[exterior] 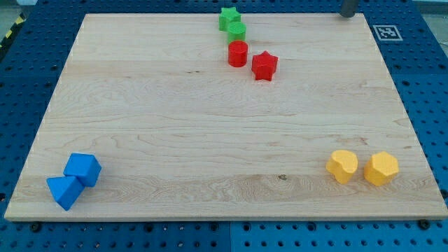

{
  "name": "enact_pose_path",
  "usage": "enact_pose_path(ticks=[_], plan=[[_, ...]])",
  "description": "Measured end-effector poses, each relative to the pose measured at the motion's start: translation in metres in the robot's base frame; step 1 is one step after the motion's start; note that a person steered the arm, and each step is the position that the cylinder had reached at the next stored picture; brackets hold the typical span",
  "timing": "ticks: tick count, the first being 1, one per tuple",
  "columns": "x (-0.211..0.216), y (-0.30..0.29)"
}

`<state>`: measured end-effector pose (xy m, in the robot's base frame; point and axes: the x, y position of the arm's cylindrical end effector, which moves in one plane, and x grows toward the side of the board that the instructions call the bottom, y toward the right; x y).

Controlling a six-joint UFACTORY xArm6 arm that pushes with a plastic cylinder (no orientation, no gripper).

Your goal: Slide the red star closer to the red circle

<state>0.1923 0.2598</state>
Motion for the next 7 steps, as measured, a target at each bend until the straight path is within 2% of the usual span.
enact_pose_path(ticks=[1, 3, 4, 6, 7], plan=[[0.003, 0.0], [0.133, -0.064], [0.146, -0.072], [0.148, -0.168], [0.148, -0.168]])
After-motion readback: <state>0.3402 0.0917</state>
